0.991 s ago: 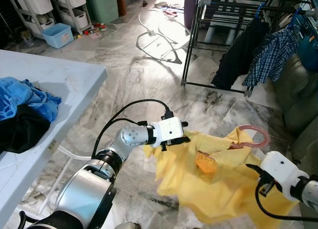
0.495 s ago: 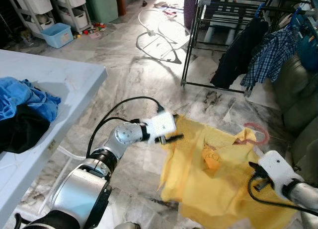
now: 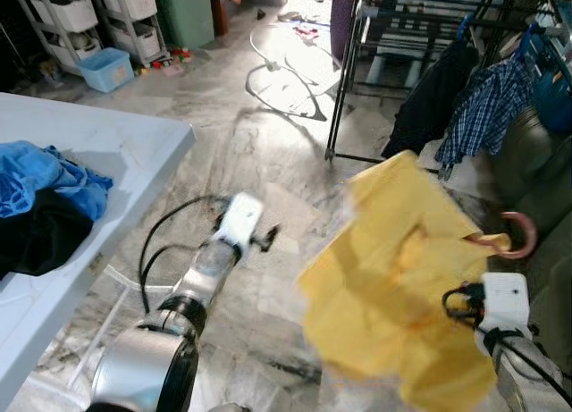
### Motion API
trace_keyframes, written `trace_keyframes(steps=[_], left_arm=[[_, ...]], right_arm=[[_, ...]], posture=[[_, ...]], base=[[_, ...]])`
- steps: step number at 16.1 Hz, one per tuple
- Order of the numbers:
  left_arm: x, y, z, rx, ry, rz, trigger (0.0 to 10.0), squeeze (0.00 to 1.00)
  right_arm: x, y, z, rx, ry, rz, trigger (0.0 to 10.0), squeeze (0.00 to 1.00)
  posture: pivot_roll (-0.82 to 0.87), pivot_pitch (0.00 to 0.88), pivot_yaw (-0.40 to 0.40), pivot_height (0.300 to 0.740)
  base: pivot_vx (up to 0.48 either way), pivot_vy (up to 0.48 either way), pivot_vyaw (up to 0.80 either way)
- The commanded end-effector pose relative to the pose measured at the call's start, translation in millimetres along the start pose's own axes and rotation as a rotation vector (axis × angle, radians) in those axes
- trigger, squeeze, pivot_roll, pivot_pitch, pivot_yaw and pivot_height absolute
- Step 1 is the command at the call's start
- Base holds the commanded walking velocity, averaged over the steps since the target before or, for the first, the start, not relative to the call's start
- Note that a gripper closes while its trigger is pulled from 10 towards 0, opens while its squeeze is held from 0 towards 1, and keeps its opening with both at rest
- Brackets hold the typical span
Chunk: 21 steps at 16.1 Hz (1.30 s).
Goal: Hang hanger
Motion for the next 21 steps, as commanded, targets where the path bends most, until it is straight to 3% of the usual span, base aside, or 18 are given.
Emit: trace_keyframes(steps=[1, 3, 7, 8, 10, 12, 13, 14, 16, 17, 18, 19, 21], left_arm=[[-15, -3.1, -3.8, 0.064, -0.052, -0.035, 10.0, 1.0], [-49, -7.0, -16.1, 0.171, -0.146, -0.065, 10.0, 1.0], [-77, -8.9, -29.7, 0.211, -0.224, -0.015, 10.0, 1.0], [-86, -8.2, -33.9, 0.183, -0.255, 0.016, 10.0, 0.0], [-99, -10.0, -41.3, 0.138, -0.31, 0.05, 10.0, 0.0], [-105, -17.0, -45.5, 0.179, -0.343, 0.027, 10.0, 0.0], [-105, -18.1, -45.8, 0.205, -0.346, 0.008, 10.0, 0.8], [-104, -17.9, -45.2, 0.221, -0.349, -0.02, 10.0, 1.0], [-100, -6.5, -40.8, 0.143, -0.33, 0.001, 10.0, 1.0], [-96, -1.3, -37.9, 0.108, -0.312, 0.002, 10.0, 0.8], [-91, 1.9, -34.5, 0.092, -0.288, -0.028, 10.0, 0.0], [-83, 7.3, -29.7, 0.068, -0.261, -0.063, 10.0, 0.0], [-80, 10.9, -27.8, 0.044, -0.259, -0.063, 10.0, 0.0]], right_arm=[[4, 5.3, 2.8, -0.052, 0.027, 0.039, 0.0, 0.0], [-1, -17.0, 10.8, -0.029, 0.008, 0.128, 0.0, 0.0], [-7, -50.6, 9.6, 0.02, -0.006, 0.141, 0.0, 0.0], [-12, -59.4, 9.4, 0.029, -0.021, 0.158, 0.0, 0.0], [-16, -73.5, 9.0, 0.04, -0.027, 0.183, 0.0, 0.0], [-23, -87.3, 7.6, 0.065, -0.054, 0.263, 0.0, 0.0], [-28, -92.9, 6.3, 0.076, -0.071, 0.264, 0.0, 0.0], [-32, -98.4, 4.8, 0.088, -0.082, 0.24, 0.0, 0.0], [-40, -111.2, -0.4, 0.114, -0.105, 0.223, 0.0, 0.0], [-42, -112.5, -1.9, 0.102, -0.109, 0.221, 0.0, 0.0], [-43, -111.5, -2.7, 0.084, -0.113, 0.207, 0.0, 0.0], [-44, -106.5, -1.8, 0.047, -0.118, 0.193, 10.0, 0.0], [-42, -101.0, 1.0, 0.028, -0.11, 0.206, 10.0, 0.0]], posture=[[-0.02, 0.0, -0.057, 0.74], [0.02, 0.0, -0.094, 0.74], [0.03, 0.0, -0.091, 0.74], [0.02, 0.0, -0.081, 0.74], [0.03, 0.0, -0.074, 0.74], [0.06, 0.0, -0.087, 0.74], [0.06, 0.0, -0.086, 0.74], [0.06, 0.0, -0.085, 0.74], [0.05, 0.0, -0.092, 0.74], [0.05, 0.0, -0.095, 0.74], [0.04, 0.0, -0.099, 0.74], [0.04, 0.0, -0.097, 0.74], [0.03, 0.0, -0.089, 0.74]], base=[[0.0, 0.0, 0.0], [0.0, 0.0, 0.0], [0.0, 0.0, 0.0], [0.0, 0.0, 0.0], [0.0, 0.0, 0.0], [0.0, 0.0, 0.0], [0.0, 0.0, 0.0], [0.0, 0.0, 0.0], [0.0, 0.0, 0.0], [0.0, 0.0, 0.0], [0.0, 0.0, 0.0], [0.33, 0.0, 0.0], [0.42, 0.0, 0.0]])
Point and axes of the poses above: a point about 5 cm out from each wrist's last joint towards the gripper, its own z axis pointing out of the wrist towards the gripper, its own x axis along the axis of the wrist's last joint, y = z × x, the point moved 1 cm from there along z, pointing out of the wrist towards the gripper, and after that the axes turned 11 degrees about -z, right-handed, at the moved point
